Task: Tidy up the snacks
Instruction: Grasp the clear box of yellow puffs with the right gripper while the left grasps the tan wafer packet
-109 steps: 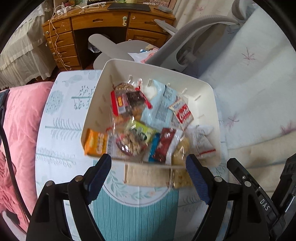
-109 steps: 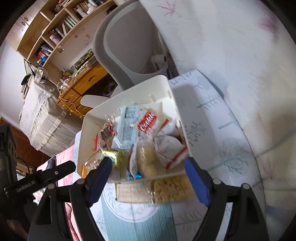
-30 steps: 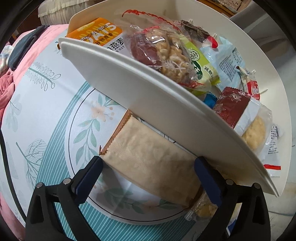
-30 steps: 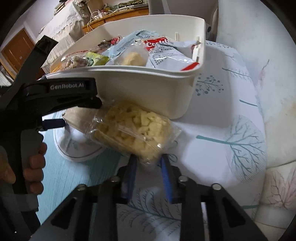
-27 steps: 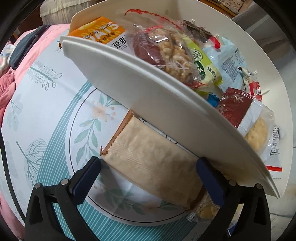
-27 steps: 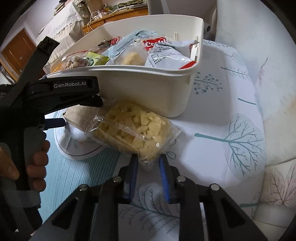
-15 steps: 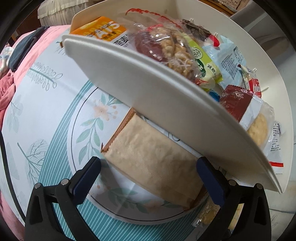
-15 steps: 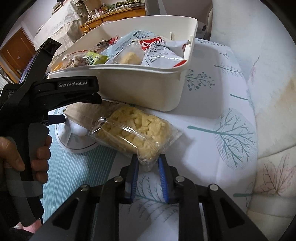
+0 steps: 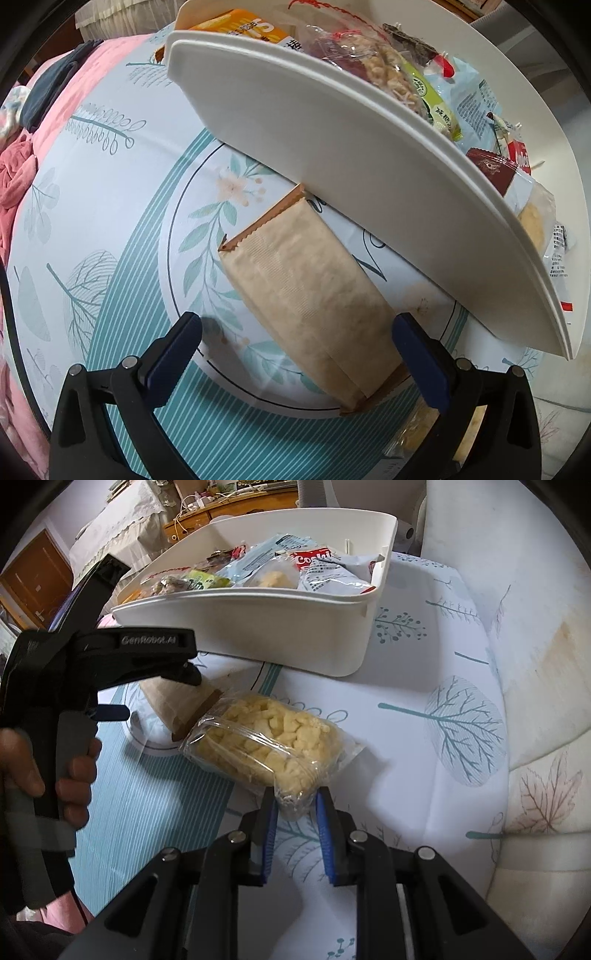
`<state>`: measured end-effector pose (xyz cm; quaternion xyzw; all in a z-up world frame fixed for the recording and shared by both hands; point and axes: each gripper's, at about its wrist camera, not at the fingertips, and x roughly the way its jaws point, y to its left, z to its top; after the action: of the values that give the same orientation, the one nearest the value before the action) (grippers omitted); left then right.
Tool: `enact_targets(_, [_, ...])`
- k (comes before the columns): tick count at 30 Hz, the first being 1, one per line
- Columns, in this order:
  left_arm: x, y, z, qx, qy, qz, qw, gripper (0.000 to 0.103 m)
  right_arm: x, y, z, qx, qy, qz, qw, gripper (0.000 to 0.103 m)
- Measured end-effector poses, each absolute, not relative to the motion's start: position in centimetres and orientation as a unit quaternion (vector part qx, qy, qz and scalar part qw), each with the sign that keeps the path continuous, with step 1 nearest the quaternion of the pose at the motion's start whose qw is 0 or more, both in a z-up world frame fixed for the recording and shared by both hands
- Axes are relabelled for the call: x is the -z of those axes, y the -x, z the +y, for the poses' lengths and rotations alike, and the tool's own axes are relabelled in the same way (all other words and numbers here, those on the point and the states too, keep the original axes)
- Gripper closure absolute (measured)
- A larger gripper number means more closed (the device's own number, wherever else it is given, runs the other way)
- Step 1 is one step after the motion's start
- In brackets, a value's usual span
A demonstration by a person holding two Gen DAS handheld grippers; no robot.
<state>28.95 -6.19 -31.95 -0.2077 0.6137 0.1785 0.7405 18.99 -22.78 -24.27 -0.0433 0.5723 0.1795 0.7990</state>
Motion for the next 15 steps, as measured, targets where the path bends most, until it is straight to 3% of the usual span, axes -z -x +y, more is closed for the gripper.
enact_targets(5, [32.1, -30.0, -6.3, -0.190, 0.196, 0.624, 0.732, 0.001, 23.7, -18.3, -22.4, -0.178, 0.066, 0.566, 0.802, 0.084])
enact_targets(7, [32.1, -30.4, -6.3, -0.189, 0.189, 0.625, 0.733, 0.006, 23.4, -18.1, -22.4, -0.178, 0.067, 0.563, 0.804, 0.084])
enact_targets(9, [32.1, -30.9, -6.7, -0.187, 0.167, 0.630, 0.735, 0.019, 23.1, -18.1, -22.5, -0.177, 0.068, 0.563, 0.804, 0.084])
enact_targets(15, [31.9, -30.1, -6.4, -0.186, 0.165, 0.634, 0.732, 0.031, 22.3, -18.0, -23.0, -0.169, 0.064, 0.566, 0.804, 0.084])
